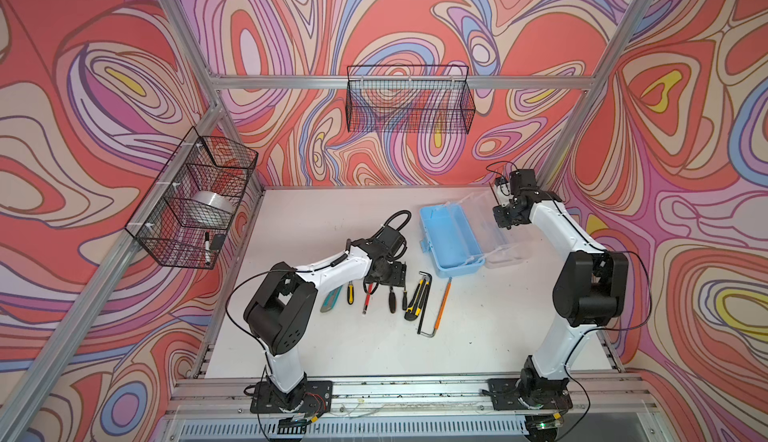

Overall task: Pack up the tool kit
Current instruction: 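Lift the needle file and carry it over the clear lid with the right gripper, then lower the needle file into the clear lid and open the right gripper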

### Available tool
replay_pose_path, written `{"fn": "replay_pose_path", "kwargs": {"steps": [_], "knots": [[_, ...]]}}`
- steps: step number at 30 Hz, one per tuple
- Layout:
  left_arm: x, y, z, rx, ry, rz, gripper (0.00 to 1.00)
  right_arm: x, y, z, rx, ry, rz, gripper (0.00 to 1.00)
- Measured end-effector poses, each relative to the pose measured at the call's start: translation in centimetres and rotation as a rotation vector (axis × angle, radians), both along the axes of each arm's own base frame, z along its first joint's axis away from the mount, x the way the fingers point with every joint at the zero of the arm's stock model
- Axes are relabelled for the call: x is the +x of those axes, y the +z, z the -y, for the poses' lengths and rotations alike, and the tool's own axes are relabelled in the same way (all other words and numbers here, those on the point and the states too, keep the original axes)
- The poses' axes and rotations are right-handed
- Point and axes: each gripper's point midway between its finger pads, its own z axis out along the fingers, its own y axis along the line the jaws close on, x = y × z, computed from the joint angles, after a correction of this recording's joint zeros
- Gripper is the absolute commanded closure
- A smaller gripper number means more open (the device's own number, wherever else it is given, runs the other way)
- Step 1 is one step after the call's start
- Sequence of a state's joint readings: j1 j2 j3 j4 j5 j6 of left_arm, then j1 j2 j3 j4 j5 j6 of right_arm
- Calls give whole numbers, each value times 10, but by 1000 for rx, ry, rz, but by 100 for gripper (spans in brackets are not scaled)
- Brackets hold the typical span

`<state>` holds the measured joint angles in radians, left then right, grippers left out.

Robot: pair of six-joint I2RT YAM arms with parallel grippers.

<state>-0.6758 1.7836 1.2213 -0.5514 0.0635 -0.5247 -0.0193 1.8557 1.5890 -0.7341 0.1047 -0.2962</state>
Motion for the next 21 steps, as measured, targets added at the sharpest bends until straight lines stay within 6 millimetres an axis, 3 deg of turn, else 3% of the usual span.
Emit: {"fn": "replay_pose_path", "kwargs": {"steps": [11,21], "knots": [[0,0,4,-3,-5,-7,21,-2,-2,0,7,-17,-11,97],[-1,0,4,2,-7,-14,21,-17,-2,5,21,-42,-66,93]]}}
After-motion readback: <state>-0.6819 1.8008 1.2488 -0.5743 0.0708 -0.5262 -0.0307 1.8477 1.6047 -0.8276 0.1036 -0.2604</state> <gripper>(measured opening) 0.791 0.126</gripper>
